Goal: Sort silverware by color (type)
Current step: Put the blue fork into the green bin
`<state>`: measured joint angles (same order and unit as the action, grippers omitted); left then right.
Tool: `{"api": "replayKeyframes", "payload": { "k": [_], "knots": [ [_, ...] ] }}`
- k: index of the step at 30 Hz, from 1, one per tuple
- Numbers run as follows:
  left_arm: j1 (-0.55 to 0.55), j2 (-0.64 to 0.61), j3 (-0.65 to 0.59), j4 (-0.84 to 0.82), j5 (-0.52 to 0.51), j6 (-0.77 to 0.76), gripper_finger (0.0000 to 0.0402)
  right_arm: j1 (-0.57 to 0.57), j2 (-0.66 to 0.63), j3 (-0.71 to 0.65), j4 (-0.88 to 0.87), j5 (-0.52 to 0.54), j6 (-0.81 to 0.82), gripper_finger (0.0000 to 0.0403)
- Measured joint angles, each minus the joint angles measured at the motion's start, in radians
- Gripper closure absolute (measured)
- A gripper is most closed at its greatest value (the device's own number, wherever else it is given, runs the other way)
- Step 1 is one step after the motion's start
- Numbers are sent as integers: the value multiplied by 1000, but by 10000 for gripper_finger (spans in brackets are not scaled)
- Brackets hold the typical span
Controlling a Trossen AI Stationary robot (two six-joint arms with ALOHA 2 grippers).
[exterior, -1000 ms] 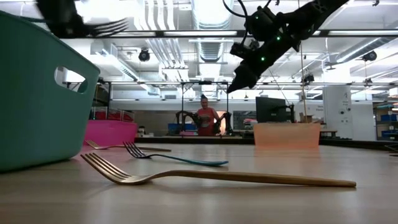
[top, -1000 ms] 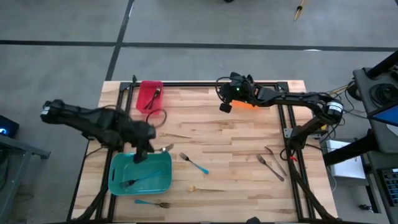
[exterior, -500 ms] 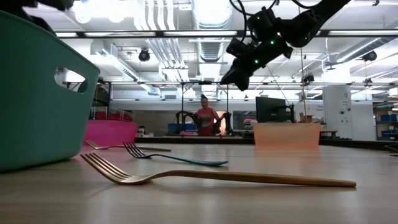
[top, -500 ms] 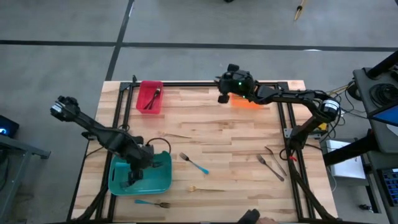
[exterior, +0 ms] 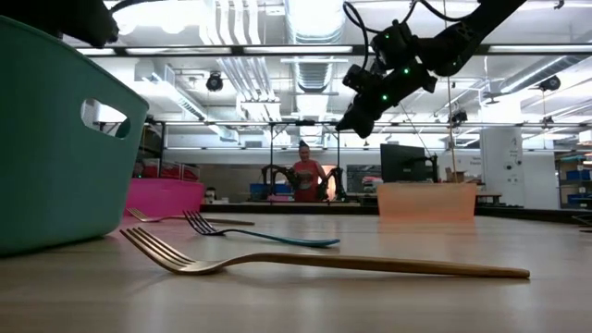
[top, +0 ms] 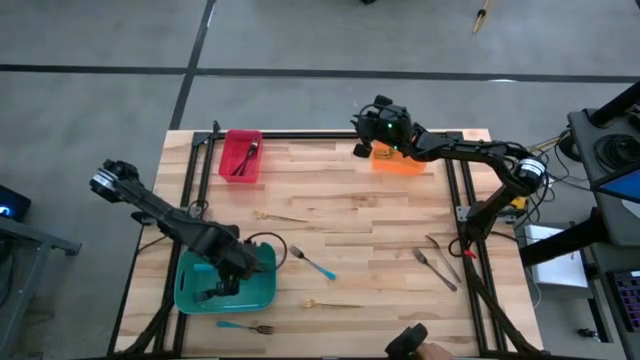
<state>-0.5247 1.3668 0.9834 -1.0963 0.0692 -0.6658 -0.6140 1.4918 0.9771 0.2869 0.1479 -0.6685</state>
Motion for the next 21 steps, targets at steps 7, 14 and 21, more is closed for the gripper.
{"api": "replayKeyframes", "payload": {
  "k": [7, 14, 21],
  "knots": [
    [-9, 4, -69, 137, 0, -5, 401, 0, 0, 0, 1, -1, 1, 344],
    [-10, -9, -175, 184, -32, 9, 401, 0, 0, 0, 1, -2, 3, 344],
    [-10, -29, -306, 306, -34, 33, 401, 0, 0, 0, 2, -2, 6, 345]
  ]
}}
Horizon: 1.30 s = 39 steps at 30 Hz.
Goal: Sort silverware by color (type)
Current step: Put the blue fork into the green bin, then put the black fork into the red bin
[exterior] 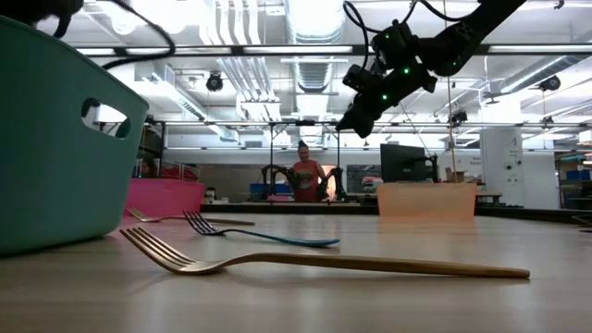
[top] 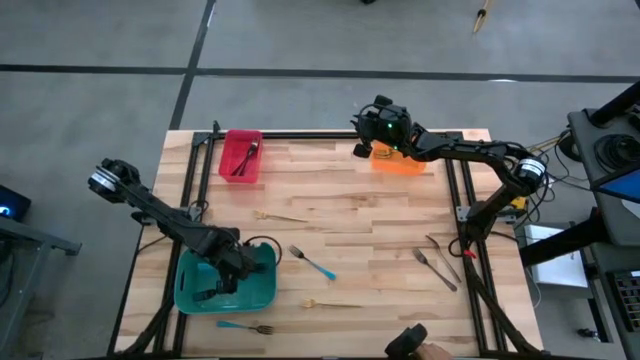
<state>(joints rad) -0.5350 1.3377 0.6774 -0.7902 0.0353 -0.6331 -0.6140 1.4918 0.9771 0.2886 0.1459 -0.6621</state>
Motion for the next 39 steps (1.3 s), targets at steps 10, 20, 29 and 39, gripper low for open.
{"api": "replayKeyframes", "payload": {
  "k": [10, 20, 29, 39],
  "knots": [
    [-1, -13, -58, 10, 0, -8, 384, 0, -1, 0, 0, 0, 0, 345],
    [0, -14, 47, -124, 0, 21, 339, 1, -1, 0, -2, 0, 61, 346],
    [5, -79, 283, -408, -241, 57, 356, 17, -39, 12, -208, -110, 293, 346],
    [158, -238, 391, -345, -511, 330, 395, 64, -53, 139, -689, -275, 498, 346]
  ]
}}
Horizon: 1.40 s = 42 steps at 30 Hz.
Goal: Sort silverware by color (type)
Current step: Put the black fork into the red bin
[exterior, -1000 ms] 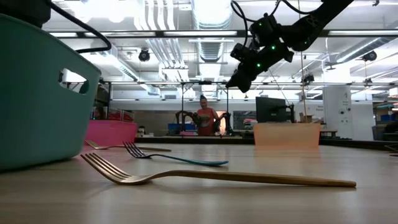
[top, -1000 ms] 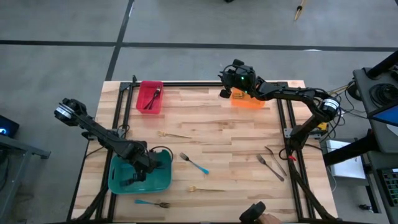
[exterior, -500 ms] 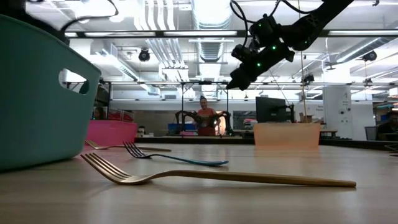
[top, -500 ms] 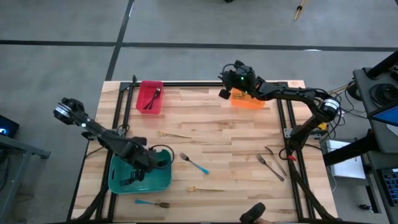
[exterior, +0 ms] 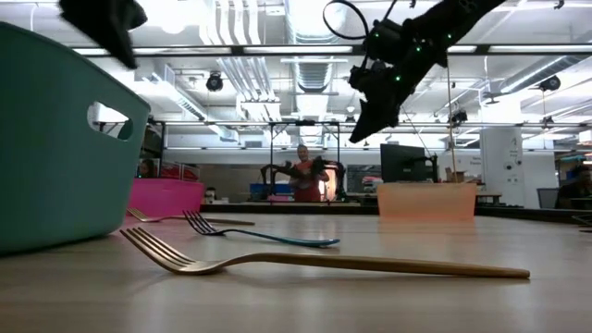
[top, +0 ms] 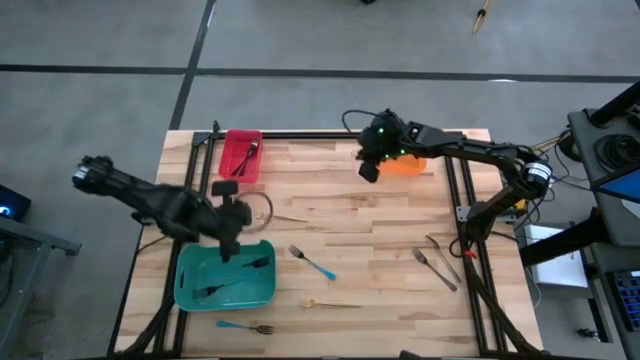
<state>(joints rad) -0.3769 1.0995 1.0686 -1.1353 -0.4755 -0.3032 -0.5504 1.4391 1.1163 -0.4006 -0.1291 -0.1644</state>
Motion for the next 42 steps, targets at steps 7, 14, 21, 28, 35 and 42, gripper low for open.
{"api": "replayKeyframes", "payload": {
  "k": [7, 14, 21, 28, 35, 42],
  "knots": [
    [206, -137, -4, 302, 186, 322, 401, 86, 0, 35, -238, -3, 94, 346],
    [407, -180, -56, 503, 500, 523, 401, 189, 0, 35, -402, -3, 225, 346],
    [552, -148, -200, 736, 512, 687, 401, 271, 0, 31, -610, -42, 397, 346],
    [651, -85, -289, 988, 511, 672, 402, 359, 0, -51, -763, -234, 644, 346],
    [665, -47, -280, 1022, 509, 712, 402, 508, 0, -195, -770, -364, 831, 346],
    [667, -46, -264, 1023, 434, 748, 402, 659, 0, -296, -756, -397, 992, 346]
  ]
}}
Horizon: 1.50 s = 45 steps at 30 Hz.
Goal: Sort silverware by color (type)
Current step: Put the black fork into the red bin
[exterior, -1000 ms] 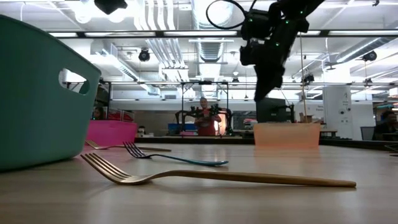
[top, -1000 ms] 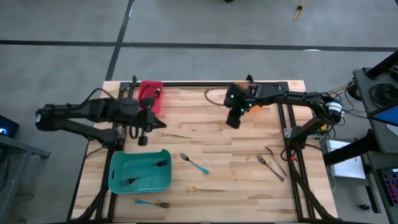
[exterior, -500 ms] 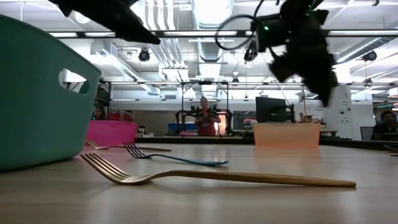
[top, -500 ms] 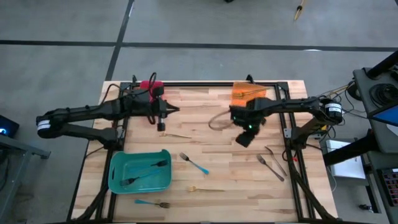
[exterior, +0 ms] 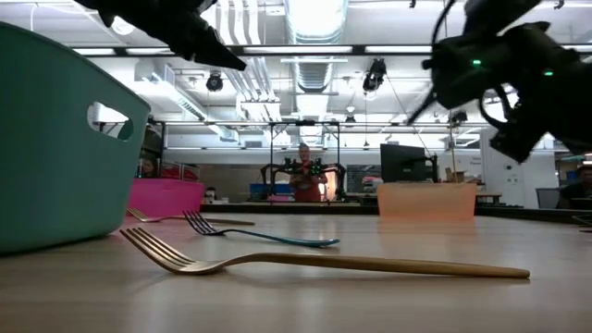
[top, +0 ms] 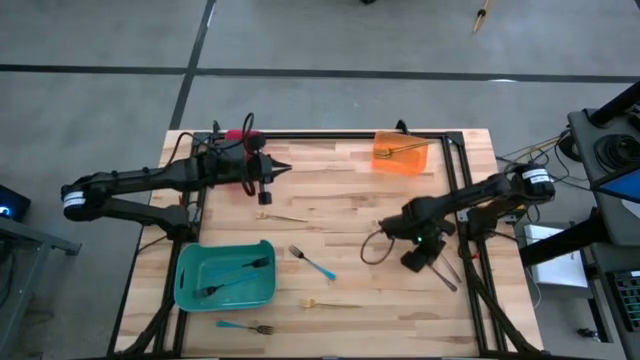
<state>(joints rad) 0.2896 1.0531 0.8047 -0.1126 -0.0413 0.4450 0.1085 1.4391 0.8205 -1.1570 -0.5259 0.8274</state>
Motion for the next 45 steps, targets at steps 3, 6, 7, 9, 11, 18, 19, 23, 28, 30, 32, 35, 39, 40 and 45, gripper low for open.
{"api": "replayKeyframes", "payload": {
  "k": [3, 6, 7, 9, 11, 18, 19, 23, 28, 30, 32, 35, 39, 40, 45],
  "knots": [
    [1, 0, 0, 1, -59, 28, 402, 48, 0, -23, 45, 2, 35, 340],
    [1, 0, 0, 1, -81, 36, 402, 76, 0, -41, 95, 9, 73, 318],
    [0, 0, 0, 1, -81, 36, 402, 85, 0, -44, 105, 27, 85, 309],
    [0, 0, 0, 1, -81, 33, 402, 97, 2, -48, 105, 66, 105, 289],
    [0, 0, 0, 1, -81, 25, 402, 107, 2, -50, 113, 90, 113, 269],
    [0, 0, 0, 1, -82, 13, 402, 120, 3, -67, 209, 188, 156, 229],
    [0, 0, 0, 1, -82, 10, 401, 121, 3, -72, 223, 192, 166, 228],
    [0, 0, 0, 1, -83, -1, 402, 127, 3, -104, 291, 197, 203, 227],
    [0, 0, 0, 0, -83, -25, 402, 127, 1, -131, 378, 203, 226, 227],
    [0, 0, 0, 0, -83, -28, 402, 128, 1, -132, 381, 221, 228, 227],
    [0, 0, 0, 0, -83, -31, 402, 128, 1, -131, 382, 229, 221, 227],
    [0, 0, 0, 0, -83, -31, 402, 128, 1, -127, 390, 242, 200, 228],
    [0, 0, 0, 0, -83, -31, 401, 128, 1, -127, 394, 260, 189, 249],
    [0, 0, 0, 1, -83, -31, 402, 127, 1, -127, 394, 264, 184, 258],
    [0, 0, 0, 0, -83, -33, 402, 127, 2, -127, 394, 282, 153, 310]
  ]
}}
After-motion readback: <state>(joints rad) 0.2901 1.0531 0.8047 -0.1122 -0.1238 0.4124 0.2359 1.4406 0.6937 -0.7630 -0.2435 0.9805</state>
